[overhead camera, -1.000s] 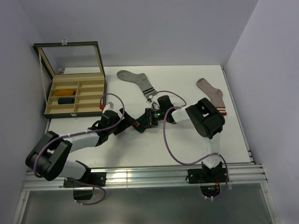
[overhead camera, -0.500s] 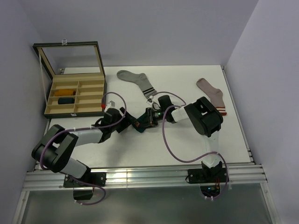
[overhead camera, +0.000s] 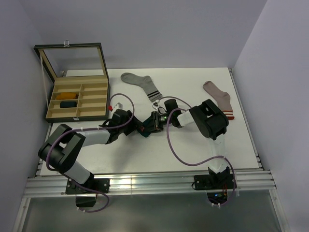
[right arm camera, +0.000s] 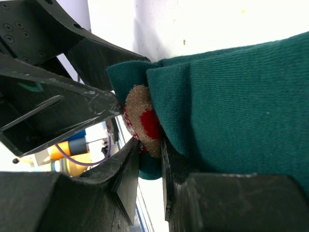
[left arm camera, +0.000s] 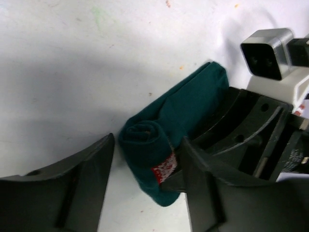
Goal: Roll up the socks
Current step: Roll the sock at the center of the board.
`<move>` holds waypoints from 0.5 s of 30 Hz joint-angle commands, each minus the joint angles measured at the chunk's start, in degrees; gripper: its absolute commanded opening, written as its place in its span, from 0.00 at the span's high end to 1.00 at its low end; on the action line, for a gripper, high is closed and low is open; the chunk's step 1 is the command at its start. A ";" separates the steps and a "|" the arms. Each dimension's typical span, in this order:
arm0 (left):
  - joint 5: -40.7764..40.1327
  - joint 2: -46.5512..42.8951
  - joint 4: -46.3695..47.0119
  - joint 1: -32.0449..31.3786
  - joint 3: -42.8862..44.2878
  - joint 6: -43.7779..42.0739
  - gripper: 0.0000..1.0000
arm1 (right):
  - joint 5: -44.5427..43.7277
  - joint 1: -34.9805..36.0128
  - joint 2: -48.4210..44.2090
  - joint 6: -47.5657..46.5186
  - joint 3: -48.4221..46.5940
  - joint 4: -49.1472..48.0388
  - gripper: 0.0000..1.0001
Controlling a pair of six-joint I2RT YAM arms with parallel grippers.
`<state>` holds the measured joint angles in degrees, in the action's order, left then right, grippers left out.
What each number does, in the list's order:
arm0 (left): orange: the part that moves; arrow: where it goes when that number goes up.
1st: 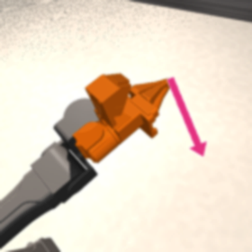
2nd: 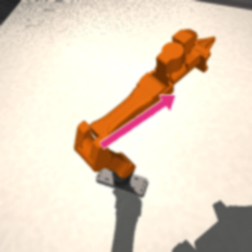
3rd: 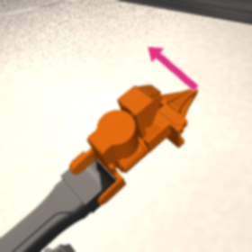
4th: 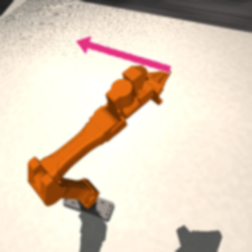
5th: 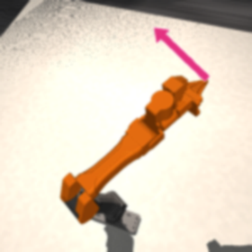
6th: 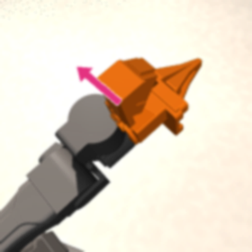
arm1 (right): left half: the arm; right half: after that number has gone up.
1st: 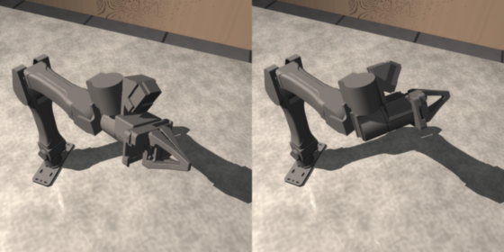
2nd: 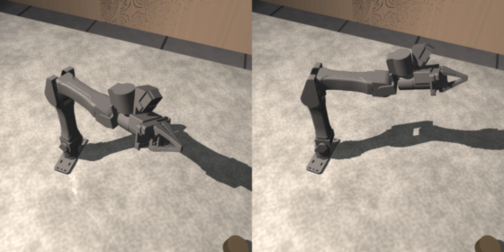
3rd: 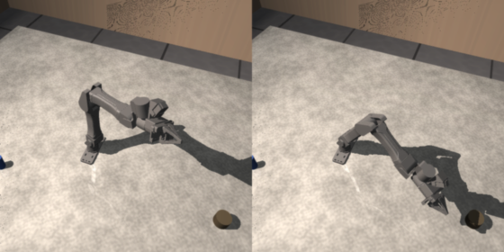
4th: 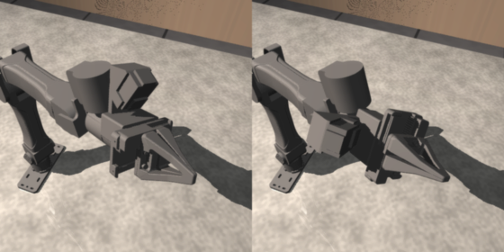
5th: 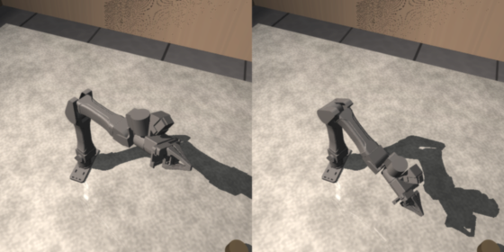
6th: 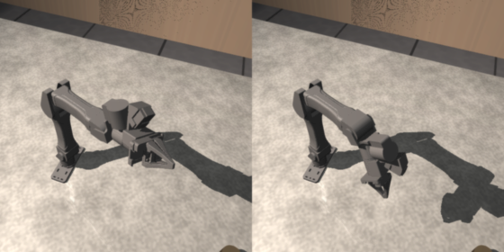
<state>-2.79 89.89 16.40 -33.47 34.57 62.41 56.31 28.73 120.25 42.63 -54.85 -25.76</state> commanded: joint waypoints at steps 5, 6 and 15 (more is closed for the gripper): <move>-1.34 2.66 -9.10 -0.54 1.29 -0.36 0.51 | -4.90 -1.40 4.21 1.40 1.15 0.27 1.00; -1.34 2.92 -9.28 -0.63 1.55 -0.54 0.53 | -4.99 -1.40 3.86 1.40 1.24 0.27 1.00; -2.57 5.91 -18.84 -1.07 9.46 -4.93 0.82 | -15.25 -0.43 -5.97 -7.11 3.78 6.86 0.72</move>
<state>-2.94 93.84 7.38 -33.93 41.85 61.41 53.10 28.25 118.10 42.39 -53.41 -25.17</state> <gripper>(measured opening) 0.224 0.278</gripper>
